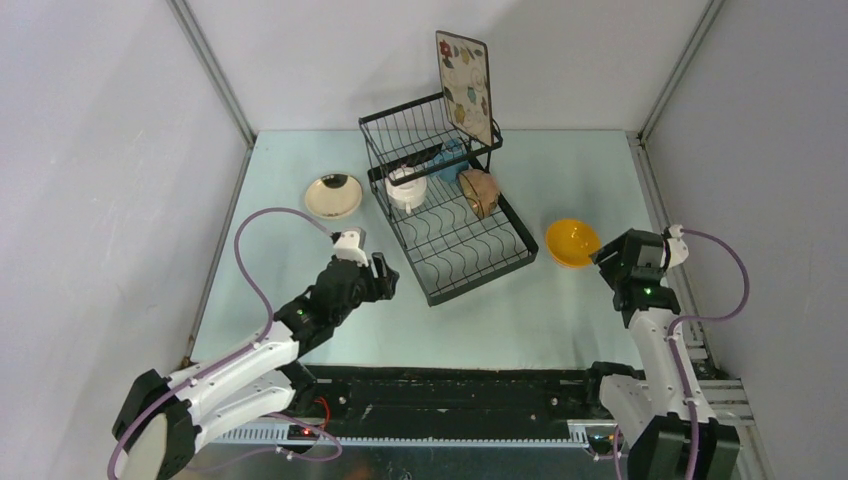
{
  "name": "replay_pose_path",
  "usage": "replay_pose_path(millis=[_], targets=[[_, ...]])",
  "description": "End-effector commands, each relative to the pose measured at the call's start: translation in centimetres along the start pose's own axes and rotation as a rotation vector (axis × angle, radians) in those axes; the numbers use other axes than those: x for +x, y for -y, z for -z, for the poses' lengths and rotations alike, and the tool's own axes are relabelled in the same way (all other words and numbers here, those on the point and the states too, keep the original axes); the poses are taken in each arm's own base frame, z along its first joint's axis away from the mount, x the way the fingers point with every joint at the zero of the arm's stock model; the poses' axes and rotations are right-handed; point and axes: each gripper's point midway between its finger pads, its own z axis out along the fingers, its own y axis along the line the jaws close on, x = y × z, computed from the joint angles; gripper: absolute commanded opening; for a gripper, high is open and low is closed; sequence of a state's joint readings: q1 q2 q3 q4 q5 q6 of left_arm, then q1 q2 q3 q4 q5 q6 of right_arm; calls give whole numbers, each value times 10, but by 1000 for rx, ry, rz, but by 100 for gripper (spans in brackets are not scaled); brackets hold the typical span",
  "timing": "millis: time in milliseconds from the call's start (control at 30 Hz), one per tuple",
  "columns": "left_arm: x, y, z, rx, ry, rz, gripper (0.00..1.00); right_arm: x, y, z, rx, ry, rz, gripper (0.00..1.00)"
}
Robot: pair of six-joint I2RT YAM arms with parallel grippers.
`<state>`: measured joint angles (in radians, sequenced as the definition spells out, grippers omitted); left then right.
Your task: Load the mixed dishes into the dish rack
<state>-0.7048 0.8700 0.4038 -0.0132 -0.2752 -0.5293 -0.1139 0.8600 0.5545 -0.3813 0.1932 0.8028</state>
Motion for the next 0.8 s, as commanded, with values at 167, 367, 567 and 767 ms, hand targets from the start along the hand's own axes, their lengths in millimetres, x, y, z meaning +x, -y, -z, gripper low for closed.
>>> replay_pose_path(millis=[167, 367, 567, 767], targets=[[-10, 4, 0, 23, 47, -23, 69, 14, 6, -19, -23, -91, -76, 63], [-11, 1, 0, 12, 55, -35, 68, 13, -11, -27, -94, -107, -109, 55], [-11, 1, 0, 10, 62, -35, 67, 9, -14, -35, -96, -88, -123, 55], [-11, 1, -1, 9, 57, -41, 67, 16, -11, -48, -70, -112, -131, 43]])
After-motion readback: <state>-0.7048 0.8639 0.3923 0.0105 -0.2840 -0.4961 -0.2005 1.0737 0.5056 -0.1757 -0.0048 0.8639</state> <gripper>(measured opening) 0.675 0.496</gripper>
